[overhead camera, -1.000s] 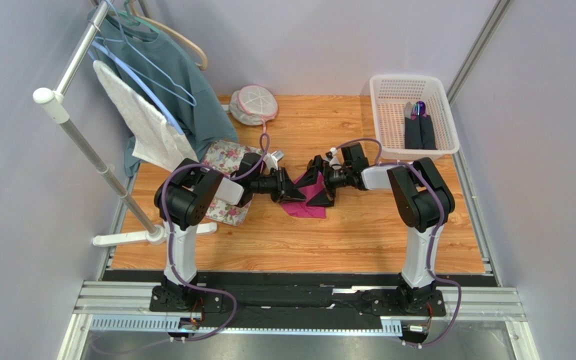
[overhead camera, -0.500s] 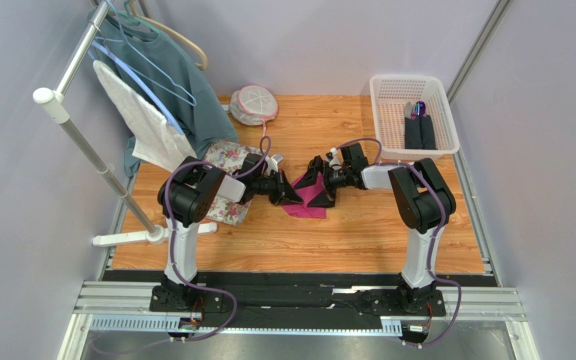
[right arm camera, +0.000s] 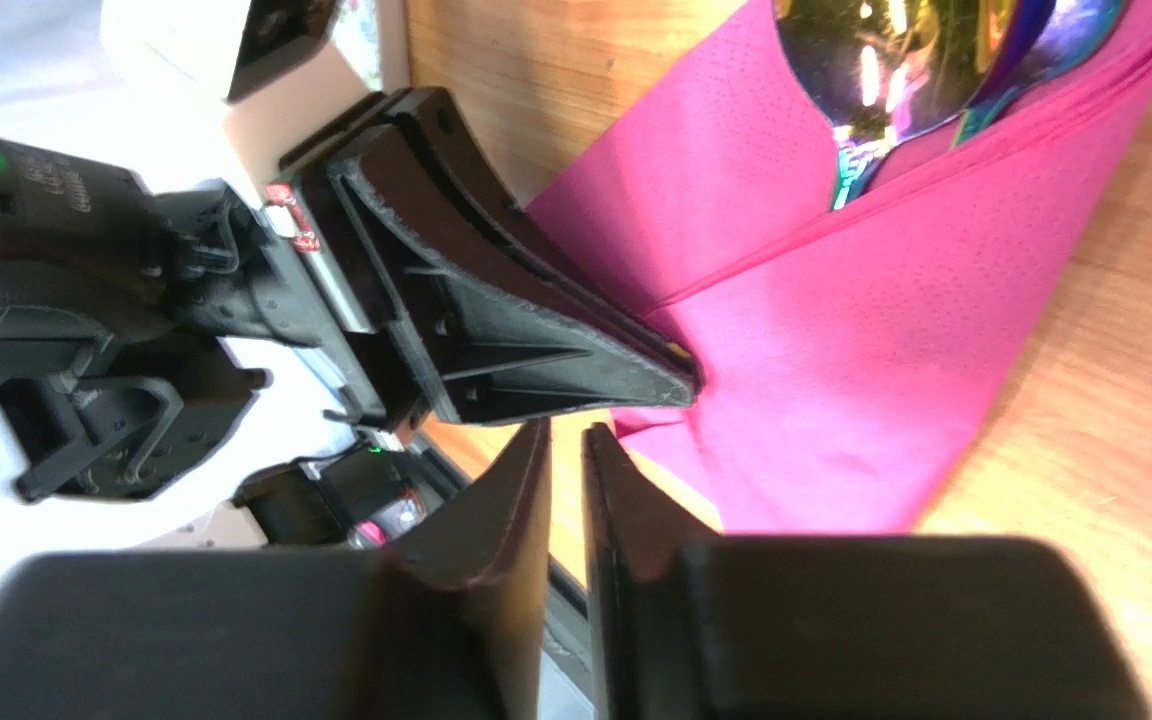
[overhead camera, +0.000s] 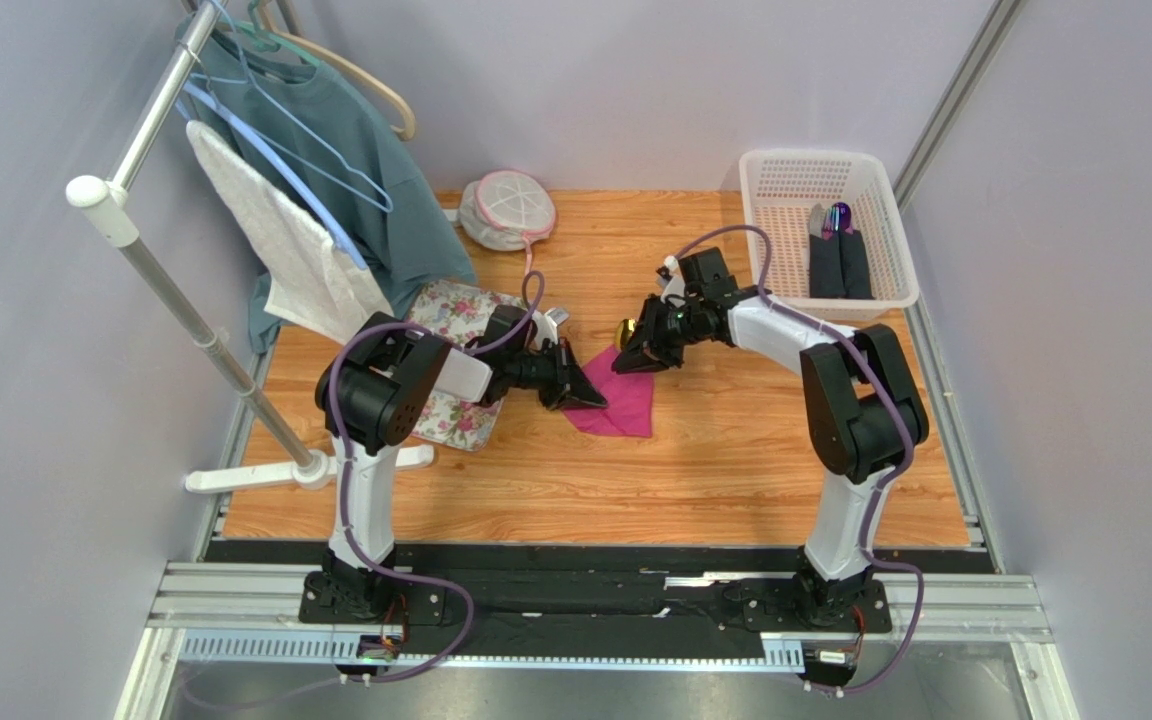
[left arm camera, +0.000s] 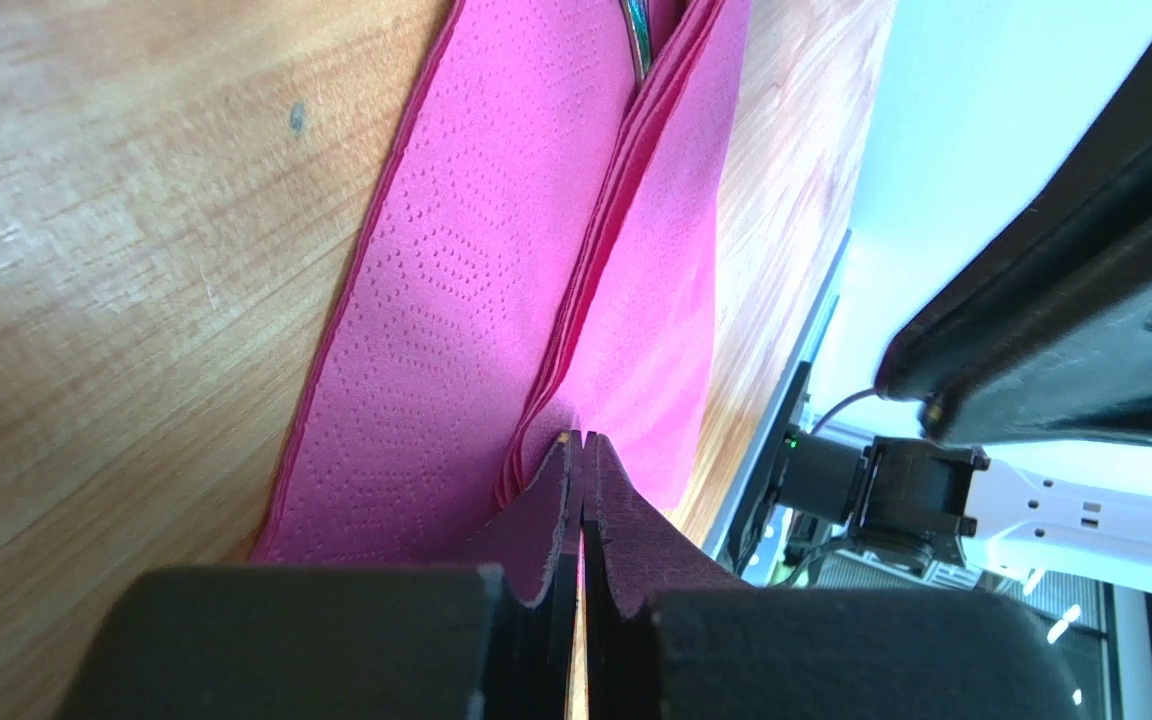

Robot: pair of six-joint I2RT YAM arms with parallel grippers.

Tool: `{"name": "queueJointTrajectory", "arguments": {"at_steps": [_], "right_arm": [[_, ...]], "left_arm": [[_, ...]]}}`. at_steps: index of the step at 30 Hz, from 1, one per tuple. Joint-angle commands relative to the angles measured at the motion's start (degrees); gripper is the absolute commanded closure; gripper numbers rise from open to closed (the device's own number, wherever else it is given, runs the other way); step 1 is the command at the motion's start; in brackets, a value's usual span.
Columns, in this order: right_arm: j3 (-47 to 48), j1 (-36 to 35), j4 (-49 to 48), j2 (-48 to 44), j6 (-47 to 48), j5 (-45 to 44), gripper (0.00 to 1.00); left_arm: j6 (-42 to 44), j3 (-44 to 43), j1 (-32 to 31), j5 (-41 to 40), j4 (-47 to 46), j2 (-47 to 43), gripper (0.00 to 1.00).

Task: Place the utensils on the paper napkin and roll it up

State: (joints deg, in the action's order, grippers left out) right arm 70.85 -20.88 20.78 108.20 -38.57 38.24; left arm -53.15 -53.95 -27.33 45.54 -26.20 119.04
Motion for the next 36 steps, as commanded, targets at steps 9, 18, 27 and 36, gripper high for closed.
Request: {"name": "queueJointTrajectory", "arguments": {"at_steps": [9,18,27,36], "right_arm": [[5.4,-2.6,7.3,3.5,8.6,-10.4,1.0],[5.6,-3.2,6.1,6.7,9.1,-14.4,1.0],[3.9,-3.7,6.4,10.8,10.7,-15.7,1.0],[1.7,-3.6,5.1,11.0,11.3,-13.4,1.0]], "left_arm": [[3.4,-0.3,0.3,-2.3,3.3,-0.8,0.99],[3.5,0.0,0.3,-2.5,3.2,-0.8,0.99],[3.5,-0.2,0.2,-0.6,1.4,-2.8,0.94],[3.4,-1.0,-2.5,2.6,-0.6,-7.3,0.84]]}}
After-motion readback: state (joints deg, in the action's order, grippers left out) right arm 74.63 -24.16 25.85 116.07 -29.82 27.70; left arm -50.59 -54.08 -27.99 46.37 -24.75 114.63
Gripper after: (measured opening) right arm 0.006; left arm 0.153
